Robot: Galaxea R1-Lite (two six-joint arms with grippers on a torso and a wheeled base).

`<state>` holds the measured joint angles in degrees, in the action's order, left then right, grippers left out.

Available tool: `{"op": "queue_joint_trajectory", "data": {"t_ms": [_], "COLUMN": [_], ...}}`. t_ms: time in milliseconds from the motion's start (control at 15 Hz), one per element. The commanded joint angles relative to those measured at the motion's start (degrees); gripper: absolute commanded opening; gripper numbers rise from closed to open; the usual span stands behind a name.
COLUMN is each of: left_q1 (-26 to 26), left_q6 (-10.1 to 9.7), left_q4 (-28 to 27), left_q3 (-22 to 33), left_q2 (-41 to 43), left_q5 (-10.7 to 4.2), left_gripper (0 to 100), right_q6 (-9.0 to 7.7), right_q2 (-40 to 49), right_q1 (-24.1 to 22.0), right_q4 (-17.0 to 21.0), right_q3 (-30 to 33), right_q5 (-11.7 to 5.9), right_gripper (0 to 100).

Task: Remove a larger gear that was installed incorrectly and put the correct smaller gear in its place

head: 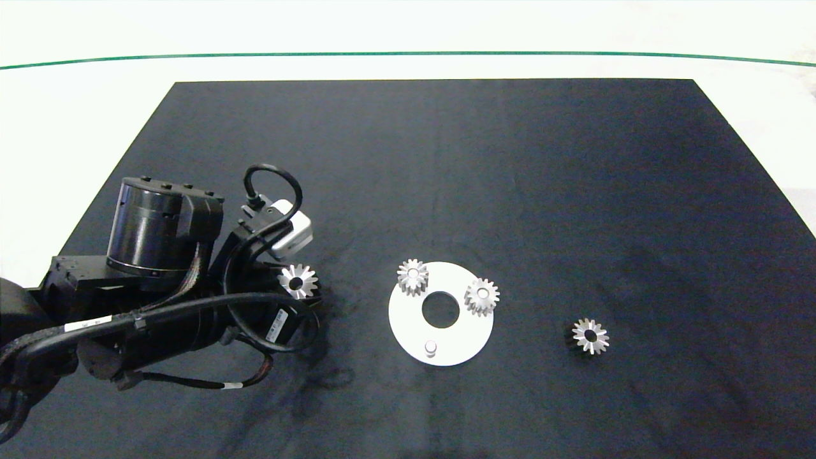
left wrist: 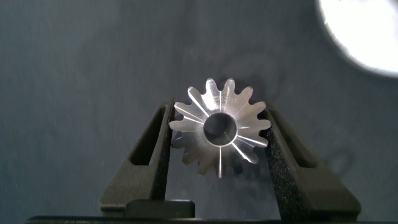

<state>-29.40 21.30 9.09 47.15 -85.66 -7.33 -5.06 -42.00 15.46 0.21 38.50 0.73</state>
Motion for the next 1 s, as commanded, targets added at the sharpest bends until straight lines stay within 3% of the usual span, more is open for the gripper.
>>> {"op": "queue_joint_trajectory", "data": {"t_ms": [67,467,800,867,1000], "left_q1": [2.07,2.95,3.04,2.95,2.95], "left_q6": [0.41,0.32,0.15,0.06,-0.2], "left_q4": [0.4,5.41,5.58,5.5,5.41], "left_q3": [-2.42,-6.11,-7.08,-6.72,-6.46], "left_q2": [-0.12,-2.75,-2.32,-2.23,-1.7], "left_q5": [-0.06,-0.06,0.12,0.21,0.21], "left_gripper": [34,34,34,100,100], "right_q6": [-0.04,-0.04,-0.04,-0.04,-0.04], "right_q2": [0.16,0.6,-0.02,-0.02,-0.19], "right_q1": [-0.08,-0.16,-0.16,-0.16,-0.16], "right_q4": [0.06,0.23,0.06,-0.03,0.06], "right_q3": [0.0,-0.09,-0.44,-0.44,-0.44], "right_q5": [-0.03,-0.12,-0.03,-0.12,-0.12], "right_gripper": [100,100,100,100,100]}}
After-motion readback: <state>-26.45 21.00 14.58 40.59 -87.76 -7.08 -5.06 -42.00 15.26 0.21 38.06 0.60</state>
